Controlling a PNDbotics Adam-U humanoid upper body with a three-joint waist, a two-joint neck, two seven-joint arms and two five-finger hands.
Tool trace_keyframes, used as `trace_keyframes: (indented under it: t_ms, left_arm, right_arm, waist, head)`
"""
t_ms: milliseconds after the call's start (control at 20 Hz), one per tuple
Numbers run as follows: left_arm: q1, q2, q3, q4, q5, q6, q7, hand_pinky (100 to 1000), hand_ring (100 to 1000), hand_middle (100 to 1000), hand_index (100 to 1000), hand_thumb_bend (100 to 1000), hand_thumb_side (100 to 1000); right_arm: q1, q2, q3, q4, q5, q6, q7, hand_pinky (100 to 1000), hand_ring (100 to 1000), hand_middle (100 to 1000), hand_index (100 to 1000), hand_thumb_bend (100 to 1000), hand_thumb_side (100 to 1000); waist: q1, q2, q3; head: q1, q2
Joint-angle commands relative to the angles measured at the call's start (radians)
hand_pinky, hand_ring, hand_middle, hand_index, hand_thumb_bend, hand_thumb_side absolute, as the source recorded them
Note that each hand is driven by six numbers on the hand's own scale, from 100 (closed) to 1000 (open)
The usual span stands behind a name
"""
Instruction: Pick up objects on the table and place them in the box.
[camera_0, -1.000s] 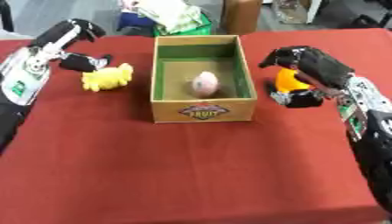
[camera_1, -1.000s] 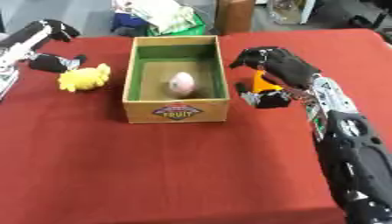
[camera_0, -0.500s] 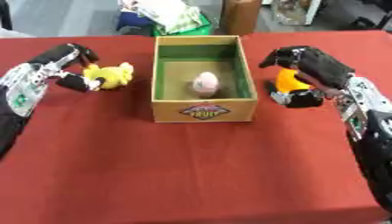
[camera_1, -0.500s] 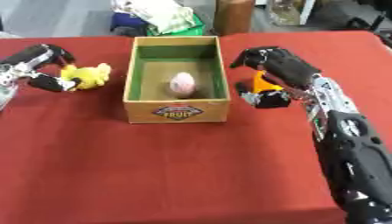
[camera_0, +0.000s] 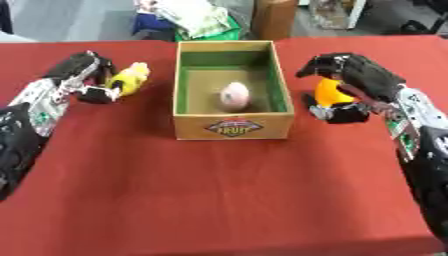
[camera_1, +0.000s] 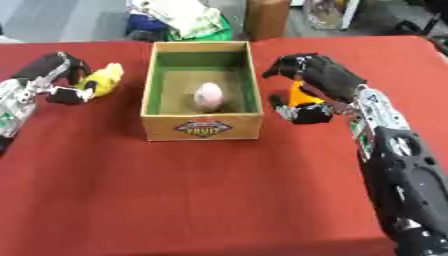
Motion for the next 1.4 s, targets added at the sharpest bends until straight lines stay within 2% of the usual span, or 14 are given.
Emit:
trace_keyframes:
  t_ms: [50,150,300,500,750,800,850,900,950,1050,1100,1200,1300,1400]
  left_arm:
    - [-0.031,0.025,0.013,-0.046,0.065,0.009,0.086,567,316,154,377,100,202]
    - [-0.045,0.029,0.007,-0.090,0.123,0.008,0.101,565,317,156,379,100,201]
    - [-0.077,0.028,-0.021,-0.161,0.205,0.000,0.071,569,326,162,385,100,199]
    - [-0.130,0.011,-0.082,-0.225,0.237,-0.033,-0.027,588,365,202,420,100,203]
    - [-0.159,-0.070,-0.131,-0.200,0.271,-0.100,-0.183,603,415,256,467,100,219]
    - [-0.160,-0.081,-0.134,-0.190,0.278,-0.108,-0.203,620,448,288,490,100,226]
    - [-0.158,-0.091,-0.140,-0.182,0.285,-0.119,-0.230,652,514,395,562,136,242]
    - [-0.155,-0.098,-0.144,-0.176,0.293,-0.131,-0.262,660,530,423,581,153,246]
    - [-0.152,-0.100,-0.147,-0.175,0.299,-0.143,-0.295,737,675,637,752,377,298]
    - [-0.140,-0.096,-0.142,-0.192,0.315,-0.165,-0.347,785,754,754,831,550,334]
    - [-0.133,-0.091,-0.135,-0.209,0.330,-0.168,-0.357,795,775,789,856,583,427]
    - [-0.114,-0.075,-0.122,-0.263,0.371,-0.163,-0.344,794,777,802,863,589,480]
    - [-0.084,-0.053,-0.114,-0.338,0.437,-0.148,-0.322,787,767,789,846,569,458]
    - [-0.038,-0.020,-0.101,-0.430,0.504,-0.128,-0.303,766,724,737,824,548,418]
  right_arm:
    - [-0.014,-0.014,-0.002,-0.011,0.002,-0.001,-0.004,600,682,672,797,100,335]
    - [-0.013,-0.012,-0.001,-0.011,0.002,-0.001,-0.003,599,682,671,797,100,336]
    - [-0.010,-0.006,0.003,-0.011,0.004,-0.001,0.001,598,681,670,797,100,336]
    - [-0.007,0.020,0.012,-0.016,0.002,-0.001,0.009,595,678,668,795,100,335]
    - [-0.005,0.042,0.018,-0.022,-0.008,-0.001,0.023,591,675,665,794,100,334]
    - [-0.004,0.043,0.019,-0.023,-0.009,-0.001,0.027,592,676,665,794,100,335]
    - [-0.002,0.043,0.020,-0.023,-0.010,-0.001,0.030,590,675,665,794,100,335]
    - [-0.001,0.042,0.020,-0.024,-0.010,-0.001,0.033,591,675,665,794,100,335]
    - [-0.001,0.040,0.020,-0.025,-0.011,-0.001,0.035,594,677,667,795,100,336]
    - [-0.001,0.031,0.019,-0.026,-0.013,-0.001,0.037,594,678,667,796,100,336]
    - [-0.001,0.024,0.016,-0.026,-0.014,-0.001,0.036,594,678,667,796,100,335]
    - [-0.004,0.004,0.008,-0.024,-0.018,-0.001,0.033,597,680,670,797,100,335]
    - [-0.009,-0.019,-0.005,-0.020,-0.020,-0.001,0.029,597,680,671,798,100,335]
    - [-0.014,-0.049,-0.027,-0.013,-0.025,-0.001,0.023,600,683,675,800,100,335]
  waist:
    - [0.003,-0.017,-0.002]
    - [0.005,-0.018,-0.004]
    - [0.006,-0.021,-0.006]
    - [0.006,-0.025,-0.017]
    - [0.004,-0.026,-0.023]
    - [0.005,-0.026,-0.024]
    - [0.006,-0.025,-0.025]
    - [0.006,-0.025,-0.025]
    - [0.007,-0.025,-0.024]
    - [0.009,-0.024,-0.020]
    - [0.011,-0.024,-0.017]
    - [0.014,-0.024,-0.009]
    - [0.015,-0.023,-0.001]
    - [0.016,-0.024,0.010]
  head:
    - [0.001,0.001]
    - [0.001,0.001]
    - [0.005,0.003]
    - [0.014,0.005]
    - [0.021,0.004]
    - [0.021,0.004]
    - [0.022,0.003]
    - [0.022,0.003]
    - [0.021,0.002]
    - [0.015,0.000]
    - [0.012,0.000]
    - [0.008,-0.001]
    - [0.003,-0.002]
    - [-0.006,-0.005]
